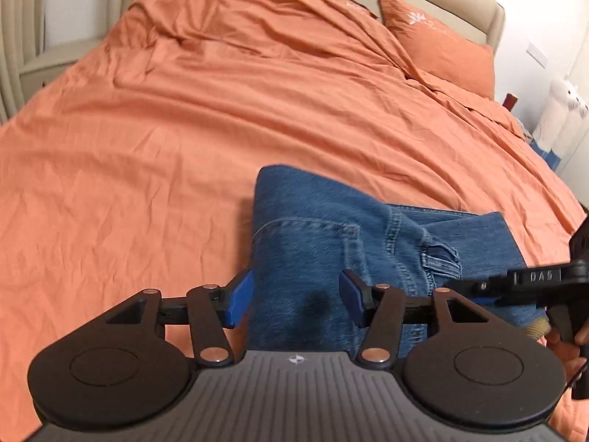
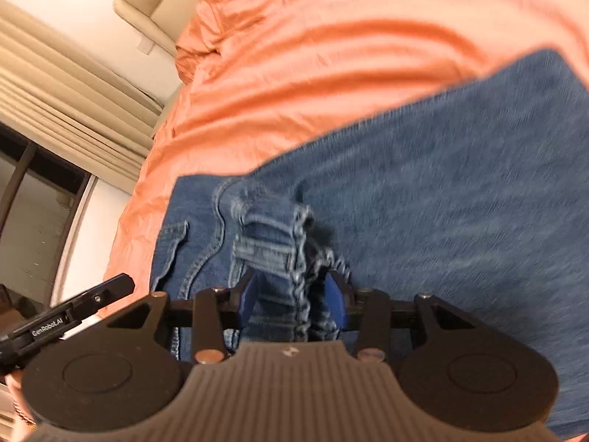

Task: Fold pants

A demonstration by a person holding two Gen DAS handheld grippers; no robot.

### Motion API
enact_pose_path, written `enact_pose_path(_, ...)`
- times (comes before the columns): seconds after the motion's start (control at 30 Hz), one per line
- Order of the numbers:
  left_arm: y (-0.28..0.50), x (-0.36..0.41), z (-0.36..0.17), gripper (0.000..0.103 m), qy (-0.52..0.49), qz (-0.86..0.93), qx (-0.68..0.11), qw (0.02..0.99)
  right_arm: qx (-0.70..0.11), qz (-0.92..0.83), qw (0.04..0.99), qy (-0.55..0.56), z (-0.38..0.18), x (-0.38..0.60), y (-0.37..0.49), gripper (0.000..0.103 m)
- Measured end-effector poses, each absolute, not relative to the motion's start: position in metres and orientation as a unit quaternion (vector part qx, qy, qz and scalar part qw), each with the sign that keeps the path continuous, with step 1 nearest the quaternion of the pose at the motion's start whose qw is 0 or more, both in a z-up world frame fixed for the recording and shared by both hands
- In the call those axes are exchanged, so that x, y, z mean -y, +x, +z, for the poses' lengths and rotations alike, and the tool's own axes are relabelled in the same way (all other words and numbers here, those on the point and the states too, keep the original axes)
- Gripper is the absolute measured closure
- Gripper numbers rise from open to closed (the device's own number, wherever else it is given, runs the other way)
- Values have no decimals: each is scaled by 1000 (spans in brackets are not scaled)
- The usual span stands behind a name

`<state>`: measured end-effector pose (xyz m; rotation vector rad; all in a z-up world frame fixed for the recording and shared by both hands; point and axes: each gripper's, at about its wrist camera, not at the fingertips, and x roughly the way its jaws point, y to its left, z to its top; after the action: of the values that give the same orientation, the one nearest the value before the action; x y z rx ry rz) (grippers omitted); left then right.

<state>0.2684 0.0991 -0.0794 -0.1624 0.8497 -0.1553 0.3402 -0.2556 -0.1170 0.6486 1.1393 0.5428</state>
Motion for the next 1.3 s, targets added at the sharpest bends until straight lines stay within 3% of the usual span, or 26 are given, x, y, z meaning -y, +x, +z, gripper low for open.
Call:
enact_pose_path(0.03,268,-100,-82,40,-82,-76,-411,905,-527,255,750,306,-120,254,338,82)
enact_pose_path(0.1,265,-103,-83,40,-91,-82,-407,905,-522,250,756,305,-116,255,330,102)
enact_pose_path(0.3,279,-98,-90,42,-86,-89,-416,901,-492,287,751,334,-88,271,301,103)
enact_pose_path(0.5,287,-95,-112,44,-80,-86,-440,890,-532,246,745,318,-129,270,304,103)
enact_pose_path(0.53,287,-97,-113,44,-84,-85,-441,889,-531,247,745,320,-130,271,306,101)
enact_pose_path(0.63,289,-102,-113,44,-95,-87,-444,887,-519,254,747,329,-124,274,310,83)
enact_pose_path(0.67,290,-103,-113,44,-98,-89,-445,886,-514,256,745,340,-124,276,313,67)
enact_pose_path(0.7,290,-103,-113,44,-99,-90,-446,885,-513,256,741,350,-124,276,317,59)
enact_pose_path(0.8,290,-103,-114,44,-102,-92,-445,885,-517,252,728,374,-132,276,332,59)
enact_pose_path(0.93,289,-105,-116,44,-110,-93,-442,885,-523,247,688,438,-159,276,349,63)
enact_pose_path(0.97,289,-105,-116,44,-112,-92,-442,885,-521,247,679,453,-164,275,350,74)
enact_pose_path(1.03,289,-106,-114,44,-116,-88,-439,887,-519,243,675,465,-166,273,350,84)
enact_pose_path(1.3,264,-118,-70,46,-135,-44,-366,920,-464,286,785,294,-39,239,352,90)
